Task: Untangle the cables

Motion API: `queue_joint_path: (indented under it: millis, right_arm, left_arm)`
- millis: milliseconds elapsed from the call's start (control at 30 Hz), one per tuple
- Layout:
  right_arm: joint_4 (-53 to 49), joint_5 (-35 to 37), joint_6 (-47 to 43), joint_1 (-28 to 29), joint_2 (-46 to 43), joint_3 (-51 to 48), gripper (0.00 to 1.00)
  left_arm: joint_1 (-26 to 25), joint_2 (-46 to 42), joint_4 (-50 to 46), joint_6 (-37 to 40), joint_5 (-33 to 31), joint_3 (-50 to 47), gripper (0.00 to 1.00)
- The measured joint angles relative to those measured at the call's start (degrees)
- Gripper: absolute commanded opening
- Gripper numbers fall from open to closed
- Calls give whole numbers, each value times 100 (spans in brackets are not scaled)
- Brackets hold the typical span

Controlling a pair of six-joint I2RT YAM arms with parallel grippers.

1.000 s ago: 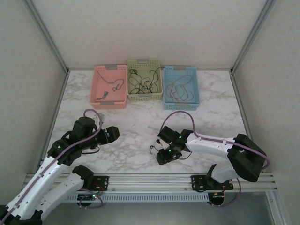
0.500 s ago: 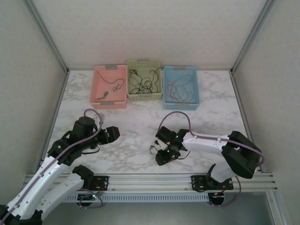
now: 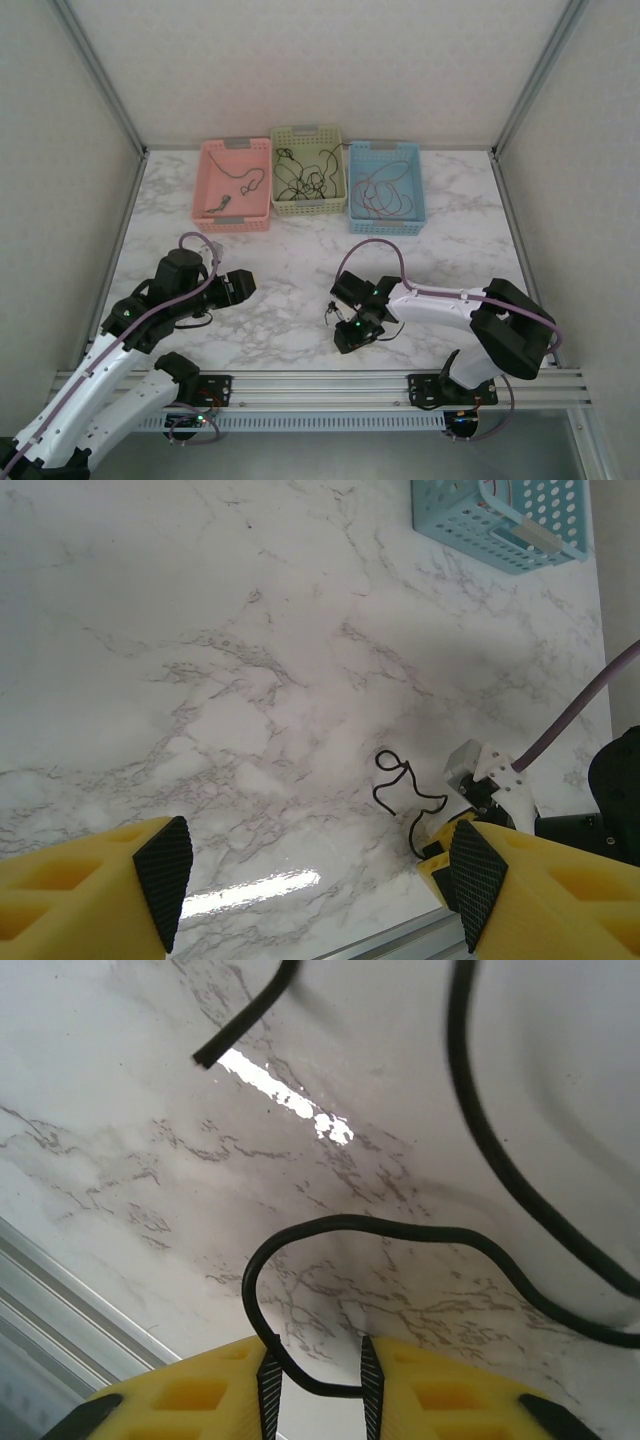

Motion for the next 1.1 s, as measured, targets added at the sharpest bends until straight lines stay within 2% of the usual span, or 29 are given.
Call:
queue_joint_path:
  millis: [267, 367, 500, 700, 900, 1100]
  right_arm:
    - [66, 0, 0, 0, 0, 0, 21]
    - [138, -2, -4, 2, 0, 0, 15]
    - [203, -2, -28, 7, 0, 0, 0]
    - [205, 15, -140, 11, -151, 57, 0]
    - [568, -4, -455, 11, -1576, 376, 0]
    - [1790, -446, -1292, 13, -2922, 337, 0]
  left_arm:
    - [0, 17, 2, 0, 2, 0, 72]
    - [0, 44, 2, 0, 2, 0, 72]
    - [0, 57, 2, 0, 4, 0, 72]
    - [0, 83, 4, -2, 149, 17, 67]
    - [0, 79, 55, -44, 507, 319, 70]
    - [-2, -42, 568, -343, 1292, 452, 77]
